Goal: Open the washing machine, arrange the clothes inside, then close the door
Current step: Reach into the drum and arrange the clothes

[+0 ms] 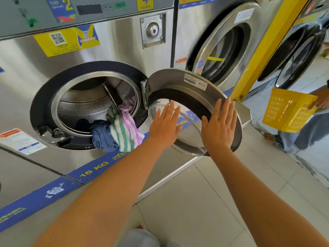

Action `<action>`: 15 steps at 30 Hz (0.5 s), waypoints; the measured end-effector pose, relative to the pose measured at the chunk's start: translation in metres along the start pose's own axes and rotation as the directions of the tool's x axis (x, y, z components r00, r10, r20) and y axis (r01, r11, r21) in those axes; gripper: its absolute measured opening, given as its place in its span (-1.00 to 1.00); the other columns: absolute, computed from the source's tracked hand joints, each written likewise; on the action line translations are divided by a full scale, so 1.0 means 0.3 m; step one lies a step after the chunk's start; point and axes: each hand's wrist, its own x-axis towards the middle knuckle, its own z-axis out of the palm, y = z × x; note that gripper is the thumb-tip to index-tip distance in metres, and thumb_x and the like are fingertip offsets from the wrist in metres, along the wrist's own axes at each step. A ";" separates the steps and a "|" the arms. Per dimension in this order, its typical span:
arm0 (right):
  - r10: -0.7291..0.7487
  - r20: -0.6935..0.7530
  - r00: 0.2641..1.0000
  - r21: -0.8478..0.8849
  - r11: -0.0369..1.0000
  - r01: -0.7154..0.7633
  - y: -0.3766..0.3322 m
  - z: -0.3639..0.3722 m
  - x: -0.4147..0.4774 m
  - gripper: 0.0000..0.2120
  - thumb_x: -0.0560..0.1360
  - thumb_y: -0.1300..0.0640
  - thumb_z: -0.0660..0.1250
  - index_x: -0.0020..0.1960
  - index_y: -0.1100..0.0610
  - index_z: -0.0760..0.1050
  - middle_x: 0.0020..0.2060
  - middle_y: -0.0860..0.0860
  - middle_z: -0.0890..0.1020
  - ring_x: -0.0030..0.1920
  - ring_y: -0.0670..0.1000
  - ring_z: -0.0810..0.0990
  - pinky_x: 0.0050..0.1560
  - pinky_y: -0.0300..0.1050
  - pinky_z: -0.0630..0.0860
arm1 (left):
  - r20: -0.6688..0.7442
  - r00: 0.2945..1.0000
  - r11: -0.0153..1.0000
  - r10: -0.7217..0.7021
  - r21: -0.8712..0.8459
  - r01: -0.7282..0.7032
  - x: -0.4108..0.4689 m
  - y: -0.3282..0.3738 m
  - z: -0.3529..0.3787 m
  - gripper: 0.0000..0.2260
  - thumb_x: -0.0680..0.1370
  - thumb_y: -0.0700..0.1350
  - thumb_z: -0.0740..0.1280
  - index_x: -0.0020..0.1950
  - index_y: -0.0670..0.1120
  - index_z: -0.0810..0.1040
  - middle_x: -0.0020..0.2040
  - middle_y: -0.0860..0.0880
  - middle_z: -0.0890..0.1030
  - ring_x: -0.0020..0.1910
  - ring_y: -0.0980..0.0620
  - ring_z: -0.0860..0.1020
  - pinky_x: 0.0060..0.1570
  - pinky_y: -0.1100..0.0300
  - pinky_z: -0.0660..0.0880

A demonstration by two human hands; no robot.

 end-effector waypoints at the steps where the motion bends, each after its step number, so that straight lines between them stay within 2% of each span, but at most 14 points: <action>1: -0.053 0.012 0.999 -0.010 0.999 0.053 -0.006 -0.001 -0.024 -0.32 0.62 -0.19 -0.03 0.57 0.15 -0.15 0.58 0.13 -0.09 0.57 0.16 -0.14 0.55 0.11 -0.12 | 0.011 1.000 1.000 -0.025 0.002 0.025 -0.030 -0.014 0.008 -0.40 0.65 0.10 0.02 0.58 -0.11 -0.12 0.60 -0.15 -0.12 0.58 -0.15 -0.09 0.55 -0.07 -0.06; 4: -0.250 0.070 0.966 -0.008 0.968 0.251 -0.055 0.009 -0.106 -0.35 0.61 -0.19 -0.08 0.58 0.12 -0.09 0.58 0.11 -0.06 0.57 0.14 -0.11 0.52 0.07 -0.18 | 0.034 0.991 0.991 -0.126 -0.036 0.127 -0.137 -0.058 0.041 -0.42 0.66 0.07 0.01 0.58 -0.12 -0.10 0.60 -0.15 -0.10 0.58 -0.12 -0.09 0.55 -0.07 -0.08; 6: -0.347 0.111 0.931 0.040 0.938 0.344 -0.110 0.036 -0.165 -0.39 0.63 -0.15 -0.04 0.58 0.12 -0.05 0.58 0.10 -0.03 0.57 0.13 -0.10 0.51 0.04 -0.20 | 0.030 0.976 0.974 -0.215 -0.065 0.217 -0.212 -0.096 0.076 -0.44 0.65 0.06 0.04 0.58 -0.11 -0.04 0.60 -0.14 -0.05 0.59 -0.10 -0.05 0.54 -0.06 -0.07; 8: -0.413 0.131 0.901 0.087 0.910 0.405 -0.176 0.076 -0.219 -0.44 0.64 -0.07 0.05 0.56 0.14 0.07 0.57 0.13 0.08 0.57 0.14 0.00 0.49 0.03 -0.16 | 0.031 0.953 0.950 -0.301 -0.081 0.303 -0.287 -0.147 0.115 -0.47 0.65 0.06 0.06 0.57 -0.11 0.05 0.60 -0.14 0.03 0.58 -0.11 0.03 0.53 -0.07 -0.01; 12: -0.540 0.206 0.816 0.120 0.842 0.527 -0.308 0.186 -0.272 -0.48 0.61 -0.01 0.19 0.50 0.18 0.24 0.50 0.15 0.28 0.51 0.16 0.23 0.48 0.09 0.10 | 0.084 0.908 0.907 -0.411 -0.060 0.416 -0.395 -0.287 0.194 -0.50 0.64 0.05 0.08 0.54 -0.13 0.15 0.55 -0.18 0.18 0.52 -0.17 0.17 0.51 -0.09 0.05; 15: -0.601 0.267 0.753 0.155 0.798 0.582 -0.410 0.290 -0.280 -0.49 0.54 0.02 0.30 0.42 0.22 0.37 0.41 0.19 0.42 0.41 0.19 0.42 0.37 0.13 0.37 | 0.134 0.860 0.862 -0.492 -0.063 0.503 -0.433 -0.418 0.257 -0.51 0.63 0.03 0.11 0.52 -0.14 0.19 0.53 -0.19 0.22 0.51 -0.19 0.19 0.50 -0.11 0.09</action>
